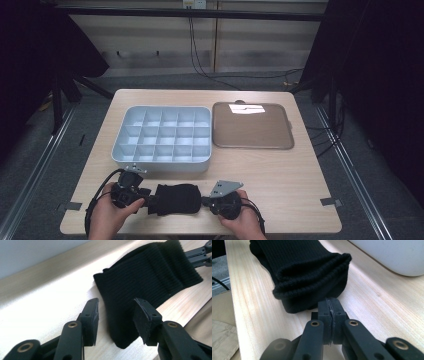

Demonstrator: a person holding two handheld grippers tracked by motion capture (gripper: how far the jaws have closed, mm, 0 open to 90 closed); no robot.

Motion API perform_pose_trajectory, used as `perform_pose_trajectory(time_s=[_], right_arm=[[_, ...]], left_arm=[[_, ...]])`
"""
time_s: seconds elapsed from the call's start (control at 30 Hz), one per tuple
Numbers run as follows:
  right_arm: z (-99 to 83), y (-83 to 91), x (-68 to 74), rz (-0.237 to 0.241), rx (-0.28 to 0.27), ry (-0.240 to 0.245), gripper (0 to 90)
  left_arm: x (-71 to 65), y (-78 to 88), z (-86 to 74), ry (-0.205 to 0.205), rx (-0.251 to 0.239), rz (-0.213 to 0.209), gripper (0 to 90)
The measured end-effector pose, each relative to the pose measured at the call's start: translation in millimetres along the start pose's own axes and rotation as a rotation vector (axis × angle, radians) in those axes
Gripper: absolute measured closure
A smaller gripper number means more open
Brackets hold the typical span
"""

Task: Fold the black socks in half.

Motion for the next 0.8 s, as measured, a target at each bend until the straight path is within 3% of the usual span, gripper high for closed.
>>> perform_pose_trajectory(time_s=[0.5, 0.8], right_arm=[[-0.2, 0.2, 0.3, 0.000, 0.000, 0.002, 89.1], [-0.2, 0.2, 0.6, 0.000, 0.000, 0.000, 89.1]], left_arm=[[3.5, -15.6, -7.7, 0.021, 0.036, 0.002, 55.5], [4.0, -20.9, -10.2, 0.005, 0.055, 0.023, 59.5]])
Point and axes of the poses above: each handheld gripper's, and its own axes: y roughly backward along the jaws, z roughly out of its top, x roughly to its left, the point moved 8 cm from there along -y, roughly forward along the jaws, and after that the axes turned 3 degrees about z, right-handed, at the moved point
